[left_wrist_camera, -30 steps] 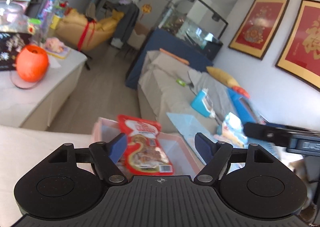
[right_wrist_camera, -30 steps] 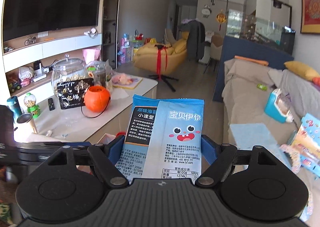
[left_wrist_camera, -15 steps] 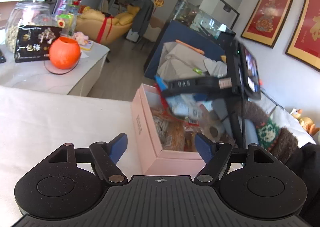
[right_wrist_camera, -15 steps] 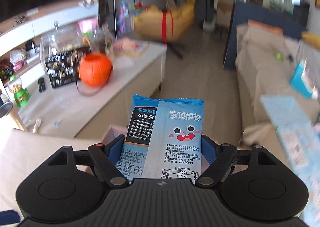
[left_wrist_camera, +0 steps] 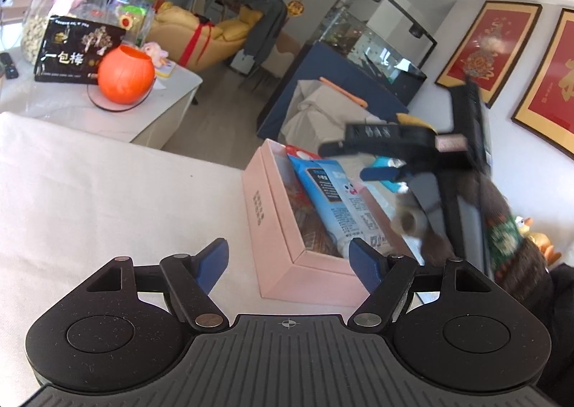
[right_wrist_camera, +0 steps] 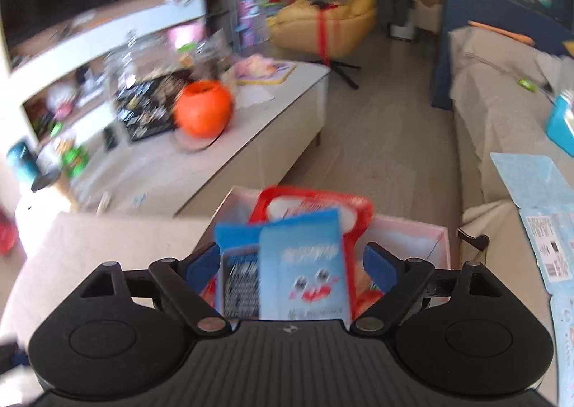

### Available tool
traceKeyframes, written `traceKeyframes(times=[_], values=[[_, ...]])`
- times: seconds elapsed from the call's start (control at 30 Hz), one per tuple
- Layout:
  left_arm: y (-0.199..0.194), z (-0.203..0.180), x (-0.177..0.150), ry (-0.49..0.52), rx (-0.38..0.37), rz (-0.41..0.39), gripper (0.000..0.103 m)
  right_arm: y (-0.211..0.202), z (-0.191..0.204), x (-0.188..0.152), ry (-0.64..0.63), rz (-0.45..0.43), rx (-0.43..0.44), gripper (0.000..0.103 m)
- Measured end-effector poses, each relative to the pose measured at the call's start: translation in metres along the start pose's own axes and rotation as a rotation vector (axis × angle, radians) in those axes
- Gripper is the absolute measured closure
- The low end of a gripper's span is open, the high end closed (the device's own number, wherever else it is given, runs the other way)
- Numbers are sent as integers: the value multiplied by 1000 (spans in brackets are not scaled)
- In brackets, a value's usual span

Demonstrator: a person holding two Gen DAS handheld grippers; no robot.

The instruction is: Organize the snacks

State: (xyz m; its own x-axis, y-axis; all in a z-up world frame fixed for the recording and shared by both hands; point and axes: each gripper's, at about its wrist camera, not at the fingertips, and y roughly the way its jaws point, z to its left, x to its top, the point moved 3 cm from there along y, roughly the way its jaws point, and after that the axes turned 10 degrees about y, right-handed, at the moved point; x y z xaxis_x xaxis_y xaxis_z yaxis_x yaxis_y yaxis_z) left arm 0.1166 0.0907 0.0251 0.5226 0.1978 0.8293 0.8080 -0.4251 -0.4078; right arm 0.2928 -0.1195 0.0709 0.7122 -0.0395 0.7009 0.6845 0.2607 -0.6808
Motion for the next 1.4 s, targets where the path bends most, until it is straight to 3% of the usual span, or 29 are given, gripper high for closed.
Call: traceKeyframes(times=[0.07,0.1,0.13,0.17,0.3,0.37,0.47,0.57,0.63,0.67,0.73,0.83,1.03,1.1,1.17,1.4], values=[[-1,-3,-1,13,11,10,24,16,-9,14,106,-13,-26,16],[-2,-4,-2,22,16,15,24,25,-11,19,130,-17,-47,25],[-3,-5,-3,30,19,16,24,36,-12,22,143,-3,-79,52],[-4,-6,-3,37,21,17,24,45,-13,22,148,25,-91,58],[-4,-7,-2,47,28,17,24,38,-11,13,119,77,-23,69],[-1,-10,-1,48,30,31,24,36,-15,3,152,128,12,69],[-3,-18,-7,78,48,67,25,29,-23,-7,177,128,39,69],[-10,-24,-20,131,111,116,25,-4,-26,-14,151,30,19,60],[-15,-25,-33,165,181,142,25,-37,-27,-27,131,-47,30,29],[-18,-26,-40,179,215,153,25,-56,-28,-37,115,-91,21,26],[-24,-27,-54,205,281,169,25,-89,-26,-65,60,-135,-8,24],[-32,-37,-74,219,344,192,25,-117,-22,-119,7,-112,-45,23],[-32,-67,-93,260,352,213,23,-129,-23,-218,6,18,-29,23],[-24,-73,-96,289,375,222,17,-125,-24,-237,4,24,-29,22],[-20,-75,-97,297,391,214,15,-126,-23,-245,-36,-19,-86,16],[-11,-82,-100,324,460,196,13,-125,-45,-244,48,-27,-123,0]])
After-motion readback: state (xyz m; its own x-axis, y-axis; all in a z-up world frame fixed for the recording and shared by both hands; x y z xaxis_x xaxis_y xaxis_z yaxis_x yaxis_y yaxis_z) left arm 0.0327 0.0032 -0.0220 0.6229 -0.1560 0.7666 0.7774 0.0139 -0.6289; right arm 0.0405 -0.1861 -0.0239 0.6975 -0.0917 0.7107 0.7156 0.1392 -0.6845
